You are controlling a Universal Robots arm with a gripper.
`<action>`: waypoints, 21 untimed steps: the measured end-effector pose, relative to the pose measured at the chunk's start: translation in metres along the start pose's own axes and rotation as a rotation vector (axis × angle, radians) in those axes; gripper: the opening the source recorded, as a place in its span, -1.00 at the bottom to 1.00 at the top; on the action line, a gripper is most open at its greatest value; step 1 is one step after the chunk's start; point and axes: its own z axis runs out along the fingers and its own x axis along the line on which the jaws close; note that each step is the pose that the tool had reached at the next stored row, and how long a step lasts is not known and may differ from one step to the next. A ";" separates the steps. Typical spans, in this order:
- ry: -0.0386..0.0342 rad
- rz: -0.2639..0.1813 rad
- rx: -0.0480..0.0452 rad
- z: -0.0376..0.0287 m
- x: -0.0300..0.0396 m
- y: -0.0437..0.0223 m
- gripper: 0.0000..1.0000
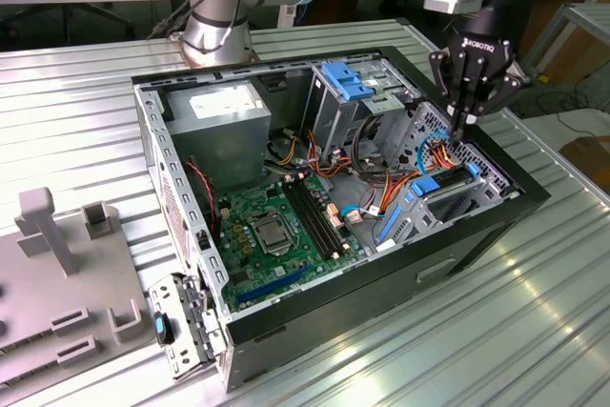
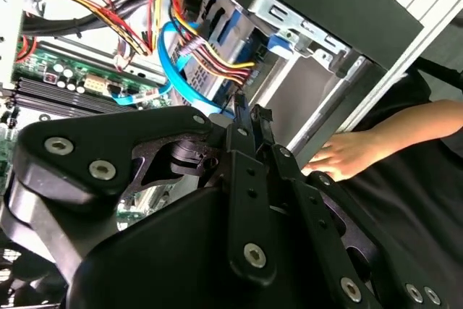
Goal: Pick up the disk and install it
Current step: 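Insert the second disk wire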
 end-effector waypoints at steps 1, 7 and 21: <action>-0.0069 0.000 0.0000 0.0014 0.0028 0.0005 -0.67; -0.0796 0.000 -0.0003 0.0089 0.0201 0.0022 -0.67; -0.2452 0.000 -0.0011 0.0242 0.0467 0.0058 -0.67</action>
